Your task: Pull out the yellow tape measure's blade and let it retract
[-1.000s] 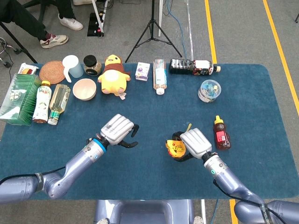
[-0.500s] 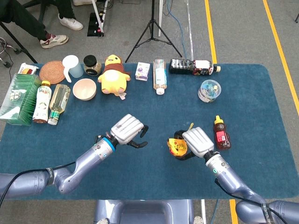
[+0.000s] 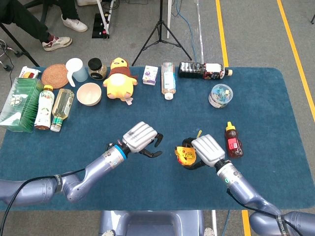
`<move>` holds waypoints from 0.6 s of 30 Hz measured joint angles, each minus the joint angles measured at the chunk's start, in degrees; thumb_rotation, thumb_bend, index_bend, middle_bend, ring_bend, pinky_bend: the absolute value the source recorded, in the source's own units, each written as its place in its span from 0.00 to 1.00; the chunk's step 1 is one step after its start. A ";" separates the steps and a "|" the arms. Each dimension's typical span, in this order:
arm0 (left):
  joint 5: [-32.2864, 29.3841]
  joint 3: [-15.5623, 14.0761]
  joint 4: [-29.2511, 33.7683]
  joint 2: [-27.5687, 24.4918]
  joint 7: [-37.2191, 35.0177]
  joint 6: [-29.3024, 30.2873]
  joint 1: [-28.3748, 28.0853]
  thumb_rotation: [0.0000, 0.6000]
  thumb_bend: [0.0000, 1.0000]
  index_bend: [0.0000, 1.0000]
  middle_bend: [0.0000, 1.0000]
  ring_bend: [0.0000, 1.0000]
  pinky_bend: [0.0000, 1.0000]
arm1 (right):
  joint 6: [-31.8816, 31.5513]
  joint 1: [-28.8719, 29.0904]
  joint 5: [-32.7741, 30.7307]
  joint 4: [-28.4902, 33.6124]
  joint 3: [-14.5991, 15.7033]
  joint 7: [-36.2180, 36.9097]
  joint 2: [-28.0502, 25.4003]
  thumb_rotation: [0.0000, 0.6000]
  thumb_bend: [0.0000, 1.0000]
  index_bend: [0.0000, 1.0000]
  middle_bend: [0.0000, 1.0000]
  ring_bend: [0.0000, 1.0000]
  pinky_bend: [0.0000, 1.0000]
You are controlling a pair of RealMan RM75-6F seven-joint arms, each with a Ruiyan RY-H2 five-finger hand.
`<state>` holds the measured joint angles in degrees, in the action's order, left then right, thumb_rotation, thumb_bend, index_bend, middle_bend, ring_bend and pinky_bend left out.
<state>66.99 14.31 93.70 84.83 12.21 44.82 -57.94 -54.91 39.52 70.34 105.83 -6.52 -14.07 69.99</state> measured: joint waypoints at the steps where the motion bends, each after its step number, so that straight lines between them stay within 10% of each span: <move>1: 0.00 -0.01 -0.07 -0.01 -0.12 -0.14 -0.13 0.65 0.30 0.54 1.00 1.00 0.99 | 0.01 -0.05 0.18 -0.10 0.02 0.33 0.02 0.74 0.26 0.58 0.62 0.60 0.59; 18: -3.25 -0.06 -0.18 0.40 -2.33 -1.61 -1.51 0.68 0.30 0.39 1.00 1.00 0.98 | 0.40 -0.41 1.93 -1.56 0.15 2.78 0.27 0.74 0.26 0.58 0.62 0.60 0.59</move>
<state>63.74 14.25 93.52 85.23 9.88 43.21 -59.45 -54.51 39.11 72.27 104.27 -6.37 -11.29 70.26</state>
